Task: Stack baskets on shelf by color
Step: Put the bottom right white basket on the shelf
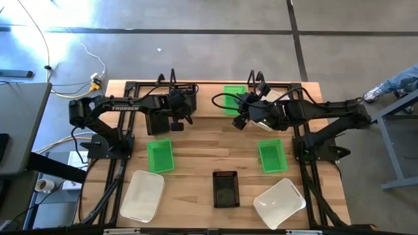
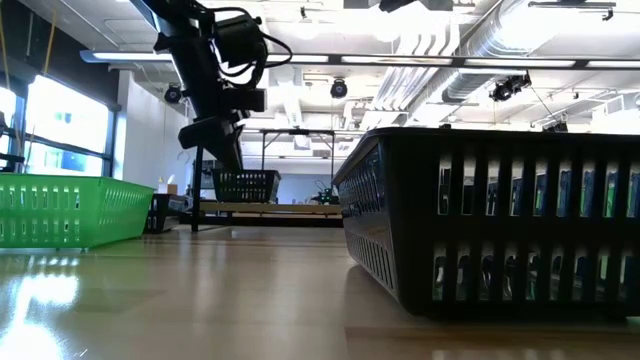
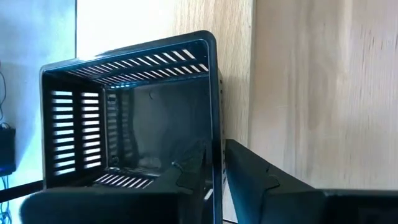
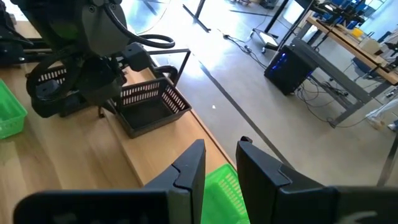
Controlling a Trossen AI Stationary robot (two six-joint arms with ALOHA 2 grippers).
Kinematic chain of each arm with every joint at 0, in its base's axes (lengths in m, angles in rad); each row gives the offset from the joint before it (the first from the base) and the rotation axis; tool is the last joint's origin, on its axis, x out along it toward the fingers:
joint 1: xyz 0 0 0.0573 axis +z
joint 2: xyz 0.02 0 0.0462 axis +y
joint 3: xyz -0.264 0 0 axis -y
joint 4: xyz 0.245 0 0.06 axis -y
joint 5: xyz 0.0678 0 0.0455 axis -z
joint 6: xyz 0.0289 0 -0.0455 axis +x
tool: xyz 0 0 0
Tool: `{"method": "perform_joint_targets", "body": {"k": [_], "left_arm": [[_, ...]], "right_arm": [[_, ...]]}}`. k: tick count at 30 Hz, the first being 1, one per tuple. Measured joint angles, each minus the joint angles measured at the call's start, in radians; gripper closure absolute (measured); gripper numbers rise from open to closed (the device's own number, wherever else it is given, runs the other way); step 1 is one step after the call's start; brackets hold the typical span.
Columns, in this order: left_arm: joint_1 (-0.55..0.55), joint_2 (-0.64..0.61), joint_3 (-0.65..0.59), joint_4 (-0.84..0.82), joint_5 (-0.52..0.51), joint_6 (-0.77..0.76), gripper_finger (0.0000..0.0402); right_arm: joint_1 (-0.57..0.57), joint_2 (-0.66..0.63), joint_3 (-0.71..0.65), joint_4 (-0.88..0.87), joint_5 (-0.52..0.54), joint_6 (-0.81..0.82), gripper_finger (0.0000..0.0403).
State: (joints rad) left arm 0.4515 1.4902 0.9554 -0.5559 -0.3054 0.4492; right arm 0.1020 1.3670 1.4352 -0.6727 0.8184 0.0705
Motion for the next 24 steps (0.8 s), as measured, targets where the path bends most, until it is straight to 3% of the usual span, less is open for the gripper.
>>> {"method": "perform_joint_targets", "body": {"k": [14,20,24], "left_arm": [[-0.041,-0.075,0.0,-0.049,0.003,-0.098,0.0282],[-0.067,-0.146,0.0,-0.054,0.003,-0.217,0.0277],[-0.095,-0.207,0.0,-0.056,0.024,-0.332,0.0277]], "right_arm": [[0.0,0.0,0.0,0.002,-0.041,0.021,0.0324],[-0.004,0.0,0.0,0.004,-0.062,0.165,0.0324],[-0.004,0.0,0.0,0.003,-0.156,0.268,0.0324]]}}
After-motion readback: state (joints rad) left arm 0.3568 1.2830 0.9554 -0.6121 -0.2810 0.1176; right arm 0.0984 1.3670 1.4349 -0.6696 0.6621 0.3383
